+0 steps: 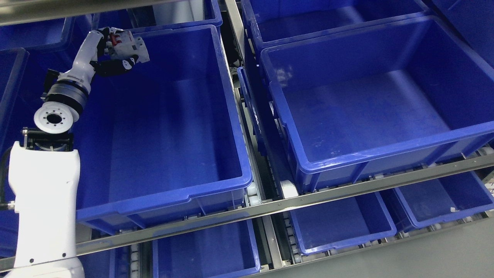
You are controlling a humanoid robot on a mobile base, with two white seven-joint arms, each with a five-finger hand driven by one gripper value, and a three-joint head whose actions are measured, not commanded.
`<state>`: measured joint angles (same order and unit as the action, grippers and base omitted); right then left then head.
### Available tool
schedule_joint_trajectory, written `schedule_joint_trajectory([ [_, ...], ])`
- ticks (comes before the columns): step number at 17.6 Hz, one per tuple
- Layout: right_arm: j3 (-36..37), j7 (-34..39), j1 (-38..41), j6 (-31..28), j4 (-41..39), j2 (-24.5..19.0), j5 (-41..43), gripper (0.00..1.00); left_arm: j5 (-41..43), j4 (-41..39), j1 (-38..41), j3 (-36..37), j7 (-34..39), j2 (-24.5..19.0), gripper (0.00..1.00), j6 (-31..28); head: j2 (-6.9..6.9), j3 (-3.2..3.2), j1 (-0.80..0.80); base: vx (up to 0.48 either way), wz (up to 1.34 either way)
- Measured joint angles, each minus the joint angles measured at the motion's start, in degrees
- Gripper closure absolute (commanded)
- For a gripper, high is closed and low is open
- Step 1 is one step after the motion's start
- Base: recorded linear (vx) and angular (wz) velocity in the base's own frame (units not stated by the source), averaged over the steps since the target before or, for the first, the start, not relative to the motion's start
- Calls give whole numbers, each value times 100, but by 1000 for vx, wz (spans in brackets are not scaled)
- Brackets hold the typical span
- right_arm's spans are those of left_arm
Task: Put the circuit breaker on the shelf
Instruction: 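Lower the left hand into the blue bin and release the breaker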
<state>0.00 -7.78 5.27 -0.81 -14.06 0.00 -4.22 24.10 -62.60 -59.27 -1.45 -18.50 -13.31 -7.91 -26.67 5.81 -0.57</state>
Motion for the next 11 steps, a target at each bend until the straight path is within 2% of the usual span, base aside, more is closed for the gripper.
schedule_joint_trajectory([
  [4,0,0,0,0,0,0,0,0,65,314,-94,231,-11,-46,85,-252,0,0,0,0,0],
  [11,0,0,0,0,0,0,0,0,110,1033,-285,615,-13,21,83,-290,0,0,0,0,0],
])
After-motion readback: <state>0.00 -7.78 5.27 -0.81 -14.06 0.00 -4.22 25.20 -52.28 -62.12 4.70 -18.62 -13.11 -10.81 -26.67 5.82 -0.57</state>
